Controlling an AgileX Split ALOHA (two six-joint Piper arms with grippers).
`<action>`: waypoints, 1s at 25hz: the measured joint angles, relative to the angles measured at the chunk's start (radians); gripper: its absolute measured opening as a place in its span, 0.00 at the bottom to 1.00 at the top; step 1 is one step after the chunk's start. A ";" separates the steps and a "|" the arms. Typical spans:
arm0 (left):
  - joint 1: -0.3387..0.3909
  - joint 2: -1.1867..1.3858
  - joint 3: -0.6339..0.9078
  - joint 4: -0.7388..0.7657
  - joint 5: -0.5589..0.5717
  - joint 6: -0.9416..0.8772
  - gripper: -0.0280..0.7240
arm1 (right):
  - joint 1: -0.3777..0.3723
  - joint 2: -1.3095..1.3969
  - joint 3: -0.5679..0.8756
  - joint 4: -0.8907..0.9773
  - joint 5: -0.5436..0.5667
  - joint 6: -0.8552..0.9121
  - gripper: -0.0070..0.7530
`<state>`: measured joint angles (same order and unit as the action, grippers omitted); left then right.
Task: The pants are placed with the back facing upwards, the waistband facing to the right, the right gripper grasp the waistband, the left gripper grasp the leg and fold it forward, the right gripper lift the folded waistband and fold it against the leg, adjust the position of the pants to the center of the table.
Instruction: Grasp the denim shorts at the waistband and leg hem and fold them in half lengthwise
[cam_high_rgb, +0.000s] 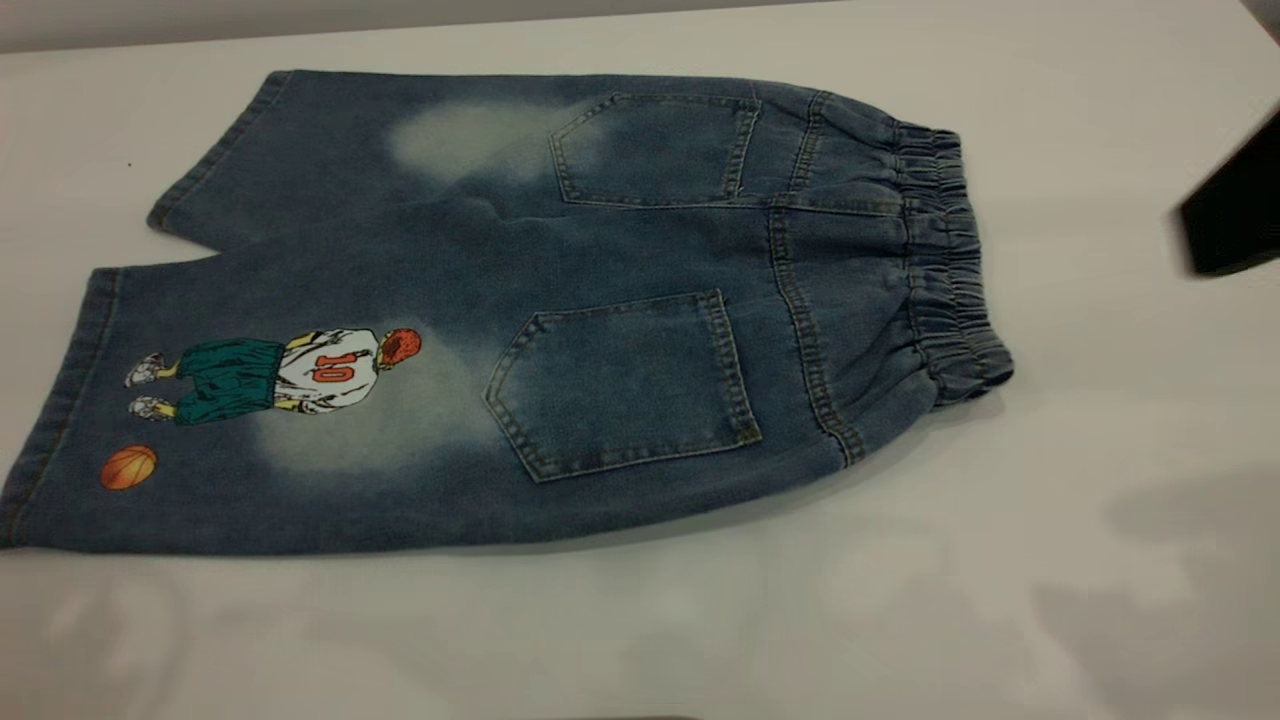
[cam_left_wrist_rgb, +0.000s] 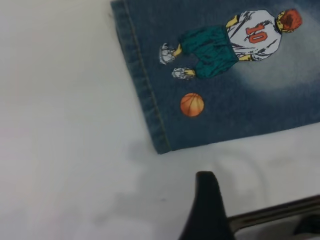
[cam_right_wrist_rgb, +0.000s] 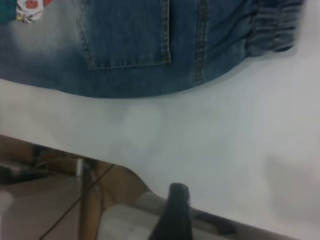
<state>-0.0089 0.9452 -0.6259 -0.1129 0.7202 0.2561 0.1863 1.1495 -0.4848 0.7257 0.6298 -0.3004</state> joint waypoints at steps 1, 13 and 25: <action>0.000 0.035 0.000 -0.022 -0.024 0.008 0.71 | 0.000 0.054 0.000 0.040 -0.027 -0.036 0.82; 0.000 0.210 0.000 -0.361 -0.108 0.335 0.71 | -0.033 0.571 -0.232 0.334 0.030 -0.286 0.79; 0.000 0.216 0.000 -0.416 -0.112 0.367 0.71 | -0.158 0.836 -0.350 0.498 0.228 -0.396 0.79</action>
<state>-0.0089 1.1610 -0.6262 -0.5285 0.6085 0.6236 0.0282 1.9859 -0.8353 1.2239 0.8574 -0.6963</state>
